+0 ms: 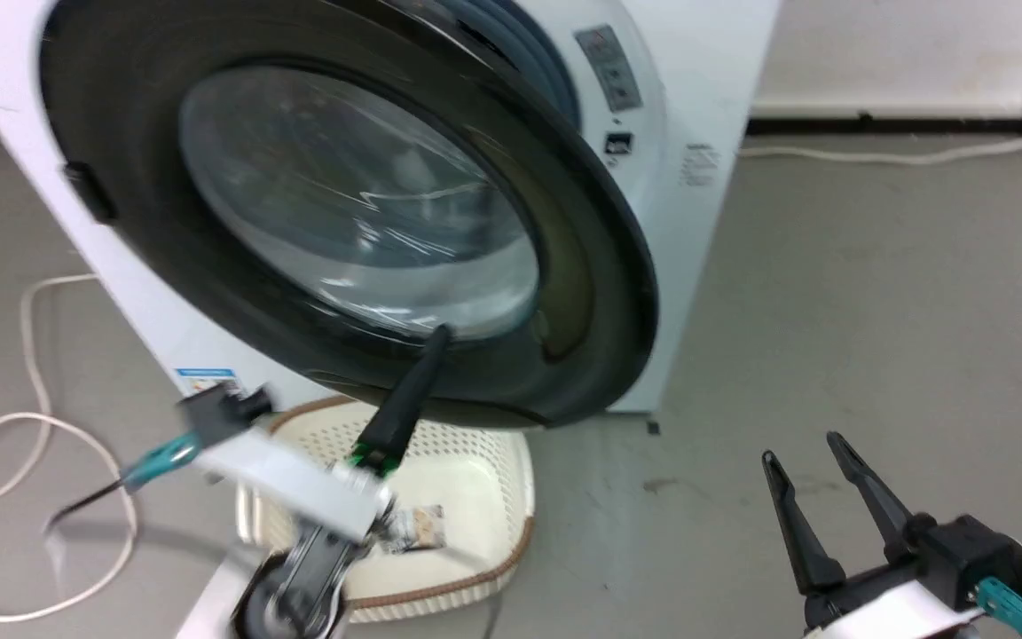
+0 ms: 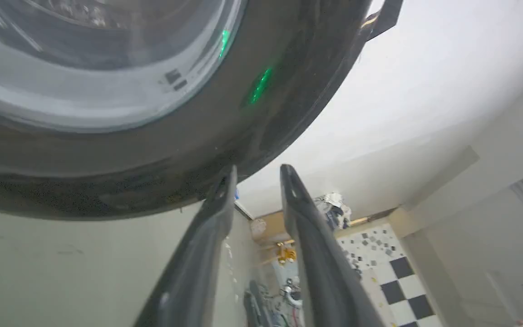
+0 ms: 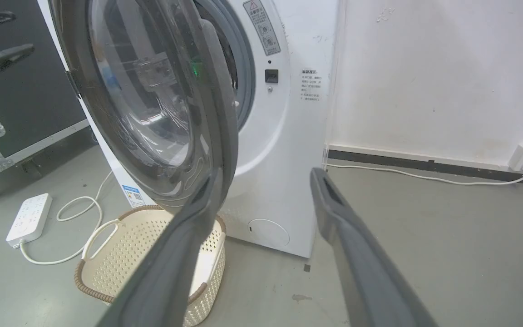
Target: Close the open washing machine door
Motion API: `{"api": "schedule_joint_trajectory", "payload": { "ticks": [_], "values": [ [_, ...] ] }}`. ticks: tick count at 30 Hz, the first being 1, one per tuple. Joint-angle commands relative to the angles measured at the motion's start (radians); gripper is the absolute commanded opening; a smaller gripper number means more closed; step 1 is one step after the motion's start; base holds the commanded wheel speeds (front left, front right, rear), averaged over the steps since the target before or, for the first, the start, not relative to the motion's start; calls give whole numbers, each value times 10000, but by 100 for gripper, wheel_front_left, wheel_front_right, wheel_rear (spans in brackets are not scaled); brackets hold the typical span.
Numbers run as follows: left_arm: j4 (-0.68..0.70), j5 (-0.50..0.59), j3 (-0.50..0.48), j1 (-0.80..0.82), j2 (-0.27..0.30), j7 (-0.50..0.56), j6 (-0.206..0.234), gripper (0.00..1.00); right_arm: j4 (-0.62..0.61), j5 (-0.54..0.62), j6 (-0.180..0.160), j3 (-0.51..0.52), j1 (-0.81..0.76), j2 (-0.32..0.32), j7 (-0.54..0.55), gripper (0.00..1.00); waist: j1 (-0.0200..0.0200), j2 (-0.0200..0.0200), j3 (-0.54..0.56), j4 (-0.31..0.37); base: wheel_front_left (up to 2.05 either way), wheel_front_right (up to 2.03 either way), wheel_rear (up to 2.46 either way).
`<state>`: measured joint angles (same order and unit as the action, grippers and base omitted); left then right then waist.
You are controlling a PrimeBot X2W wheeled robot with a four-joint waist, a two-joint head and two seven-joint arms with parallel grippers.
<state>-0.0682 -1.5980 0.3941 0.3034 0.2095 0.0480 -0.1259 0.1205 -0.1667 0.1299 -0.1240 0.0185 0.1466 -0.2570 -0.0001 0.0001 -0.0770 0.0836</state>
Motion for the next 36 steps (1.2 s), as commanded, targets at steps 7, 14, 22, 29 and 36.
{"api": "schedule_joint_trajectory", "payload": {
  "ticks": [7, 14, 22, 29, 36],
  "values": [
    [149, 5245, 252, -1735, 1880, -2940, 46, 100, -597, 146, 8, 106, -691, -63, 69, 100, 1, -1, 890, -1092, 0, 0, 0],
    [536, 10803, -1206, -2844, 1265, -3093, 1692, 100, -841, 223, 8, 142, -962, -184, 132, 100, 1, -1, 1008, -1530, 0, 0, 0],
    [680, 13781, -1340, -3784, 638, -3096, 2330, 100, -710, 455, 8, 214, -1183, -351, 163, 100, 1, -1, 997, -1870, 0, 0, 0],
    [735, 14735, -1344, -3548, 379, -3097, 2234, 100, -857, 642, 8, 45, -970, -393, 255, 0, 1, -1, 395, -2250, 0, 0, 0],
    [614, 14870, -1509, -3214, -49, -3097, 2092, 100, -1039, 271, 8, -1185, 655, 677, 910, 0, 1, -1, -566, -2665, 0, 0, 0]
  ]
}}
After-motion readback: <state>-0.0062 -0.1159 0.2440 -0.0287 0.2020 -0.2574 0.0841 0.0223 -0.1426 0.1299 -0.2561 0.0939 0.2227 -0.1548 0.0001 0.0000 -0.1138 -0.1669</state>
